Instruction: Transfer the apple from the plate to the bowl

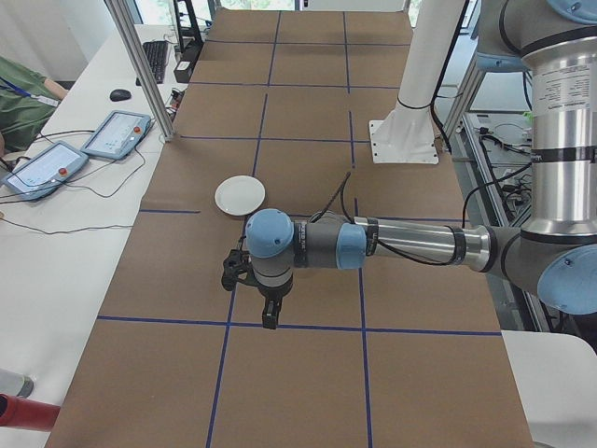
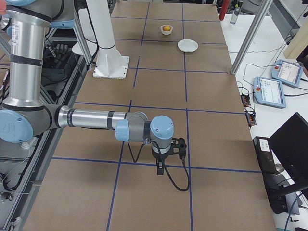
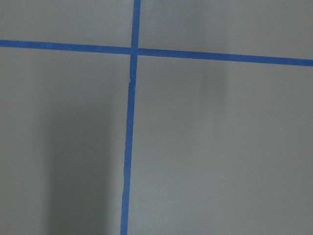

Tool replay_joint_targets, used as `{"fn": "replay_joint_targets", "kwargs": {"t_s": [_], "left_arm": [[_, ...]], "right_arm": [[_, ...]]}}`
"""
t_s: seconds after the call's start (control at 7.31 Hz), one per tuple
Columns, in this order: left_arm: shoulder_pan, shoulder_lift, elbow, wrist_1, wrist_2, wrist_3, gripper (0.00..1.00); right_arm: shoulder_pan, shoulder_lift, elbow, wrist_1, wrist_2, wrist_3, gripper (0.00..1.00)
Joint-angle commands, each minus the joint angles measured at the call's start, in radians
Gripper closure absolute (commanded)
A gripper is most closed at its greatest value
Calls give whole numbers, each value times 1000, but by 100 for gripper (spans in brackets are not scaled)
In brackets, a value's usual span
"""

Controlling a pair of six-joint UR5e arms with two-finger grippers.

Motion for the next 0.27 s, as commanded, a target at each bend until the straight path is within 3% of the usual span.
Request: {"fn": "replay_joint_targets", "kwargs": {"t_s": [0.0, 0.14], "left_arm": [[-2, 0, -4, 0, 0, 0, 0], [-2, 2, -6, 0, 0, 0, 0]], "right_arm": [[0, 0, 0, 0, 0, 0, 0], [0, 0, 0, 0, 0, 0, 0]]}}
